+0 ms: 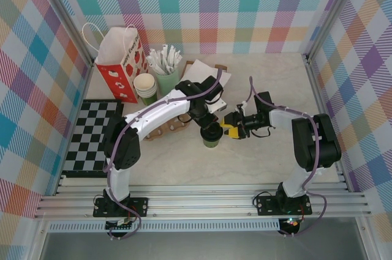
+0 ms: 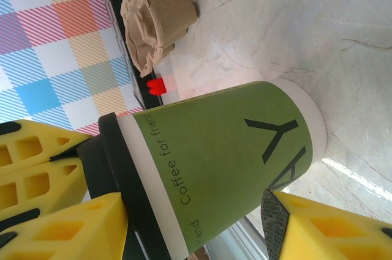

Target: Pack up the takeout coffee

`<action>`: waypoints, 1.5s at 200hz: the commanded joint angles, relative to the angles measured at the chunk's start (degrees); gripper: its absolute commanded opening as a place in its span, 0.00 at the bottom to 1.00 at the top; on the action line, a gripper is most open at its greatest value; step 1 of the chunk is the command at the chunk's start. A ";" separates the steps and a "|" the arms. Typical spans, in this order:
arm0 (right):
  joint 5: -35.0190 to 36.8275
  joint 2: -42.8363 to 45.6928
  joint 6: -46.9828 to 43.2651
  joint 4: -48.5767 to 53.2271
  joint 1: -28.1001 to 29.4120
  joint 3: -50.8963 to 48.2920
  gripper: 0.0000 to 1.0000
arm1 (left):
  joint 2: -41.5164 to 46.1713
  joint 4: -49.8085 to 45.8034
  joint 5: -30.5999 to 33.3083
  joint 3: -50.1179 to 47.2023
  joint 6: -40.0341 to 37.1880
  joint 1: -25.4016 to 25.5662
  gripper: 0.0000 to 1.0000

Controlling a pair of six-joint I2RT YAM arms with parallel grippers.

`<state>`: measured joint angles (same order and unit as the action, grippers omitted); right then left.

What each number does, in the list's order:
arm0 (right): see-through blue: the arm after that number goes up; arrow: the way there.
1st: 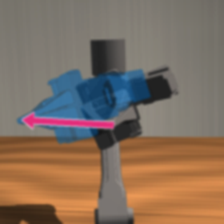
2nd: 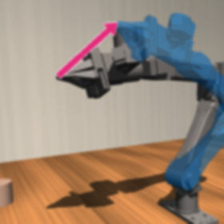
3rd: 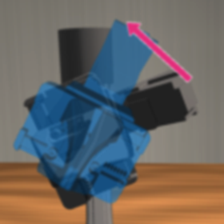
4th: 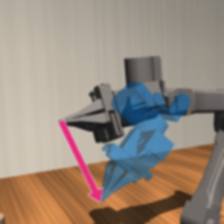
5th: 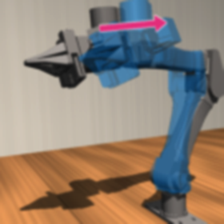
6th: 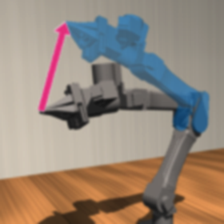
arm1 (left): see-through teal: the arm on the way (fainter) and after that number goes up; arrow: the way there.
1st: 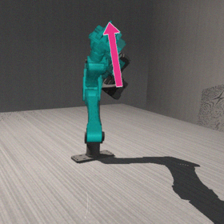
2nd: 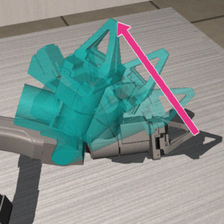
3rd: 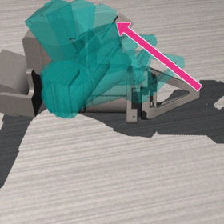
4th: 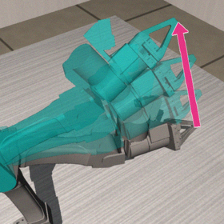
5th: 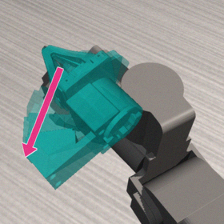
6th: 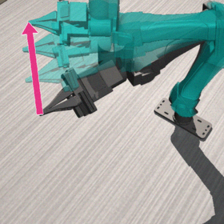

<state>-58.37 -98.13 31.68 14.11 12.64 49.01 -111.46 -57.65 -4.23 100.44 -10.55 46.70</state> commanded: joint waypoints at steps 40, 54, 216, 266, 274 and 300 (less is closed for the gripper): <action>6.70 0.77 3.79 -0.17 1.33 -2.54 0.64 | 0.13 1.00 -1.11 -4.16 6.34 0.89 0.00; 6.81 4.14 5.82 -1.04 1.33 -1.37 0.71 | 0.22 -0.89 0.43 -0.62 7.17 0.90 0.00; 12.51 15.59 12.72 -14.16 2.12 -12.75 1.00 | -0.57 -5.72 5.60 4.15 29.52 0.89 0.00; 14.01 11.42 13.23 -15.37 2.64 -14.35 1.00 | -3.36 -5.85 4.41 4.34 31.63 0.90 0.00; 14.19 10.84 13.30 -15.32 2.71 -14.79 1.00 | -3.63 -5.73 4.62 4.03 31.85 0.86 0.00; 15.96 10.41 13.16 -13.76 2.74 -15.35 1.00 | -4.43 -5.18 4.37 2.05 32.25 0.92 0.00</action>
<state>-45.08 -86.21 45.45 -1.67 14.74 35.35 -113.32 -62.30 1.15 104.33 20.05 46.76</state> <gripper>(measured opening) 0.999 0.035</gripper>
